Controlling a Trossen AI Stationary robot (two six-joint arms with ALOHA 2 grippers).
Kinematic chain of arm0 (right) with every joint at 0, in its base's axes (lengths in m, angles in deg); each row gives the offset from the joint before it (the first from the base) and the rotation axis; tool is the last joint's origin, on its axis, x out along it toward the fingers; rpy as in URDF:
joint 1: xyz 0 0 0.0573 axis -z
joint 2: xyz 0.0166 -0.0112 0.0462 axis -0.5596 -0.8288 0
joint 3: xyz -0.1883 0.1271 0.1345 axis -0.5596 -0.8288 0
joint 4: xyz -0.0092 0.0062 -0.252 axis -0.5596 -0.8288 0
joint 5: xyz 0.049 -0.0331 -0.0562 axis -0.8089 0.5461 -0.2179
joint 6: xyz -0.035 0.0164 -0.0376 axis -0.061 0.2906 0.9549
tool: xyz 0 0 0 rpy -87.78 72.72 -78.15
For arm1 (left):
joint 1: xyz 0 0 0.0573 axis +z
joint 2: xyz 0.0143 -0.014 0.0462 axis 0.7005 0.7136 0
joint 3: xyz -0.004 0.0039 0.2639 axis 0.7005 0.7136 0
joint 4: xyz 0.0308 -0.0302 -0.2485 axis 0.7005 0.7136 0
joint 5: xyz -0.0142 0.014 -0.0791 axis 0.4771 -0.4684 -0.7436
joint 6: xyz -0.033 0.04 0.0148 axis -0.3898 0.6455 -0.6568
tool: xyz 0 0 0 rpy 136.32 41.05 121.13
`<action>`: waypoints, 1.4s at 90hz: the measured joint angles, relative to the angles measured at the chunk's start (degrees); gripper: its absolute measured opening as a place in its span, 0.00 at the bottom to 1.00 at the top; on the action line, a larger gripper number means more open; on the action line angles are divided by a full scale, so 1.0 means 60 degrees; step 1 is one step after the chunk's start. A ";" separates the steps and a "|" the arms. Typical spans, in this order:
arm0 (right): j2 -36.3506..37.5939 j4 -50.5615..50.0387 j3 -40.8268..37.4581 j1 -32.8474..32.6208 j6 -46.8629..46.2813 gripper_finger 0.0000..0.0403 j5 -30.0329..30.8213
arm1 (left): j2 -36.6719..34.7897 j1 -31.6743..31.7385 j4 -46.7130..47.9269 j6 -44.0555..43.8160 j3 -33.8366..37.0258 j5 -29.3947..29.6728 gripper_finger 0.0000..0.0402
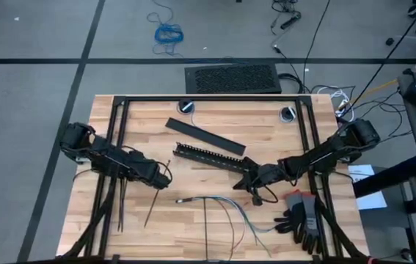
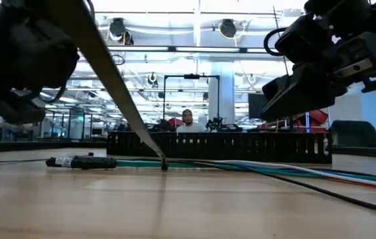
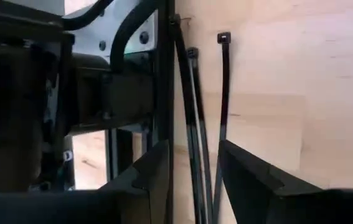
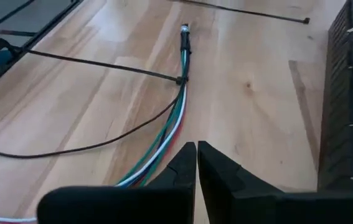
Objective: Ziptie cables
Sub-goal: Wrap the cable wires with the black zip tie
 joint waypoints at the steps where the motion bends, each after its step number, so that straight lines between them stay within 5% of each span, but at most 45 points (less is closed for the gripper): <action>1: 0.0000 0.0000 0.0000 -0.0002 -0.0022 0.02 0.0000 | 0.0031 -0.0015 -0.0082 0.0048 0.0019 0.0000 0.34; 57: 0.0000 -0.0011 0.0000 -0.0322 -0.0482 0.02 -0.0007 | 0.1623 -0.0074 -0.0759 0.1782 0.0267 -0.0445 0.01; 126: 0.0000 -0.0008 0.0000 -0.0375 -0.0421 0.02 0.0011 | 0.1681 -0.0085 -0.1575 0.2272 0.0153 -0.0726 0.00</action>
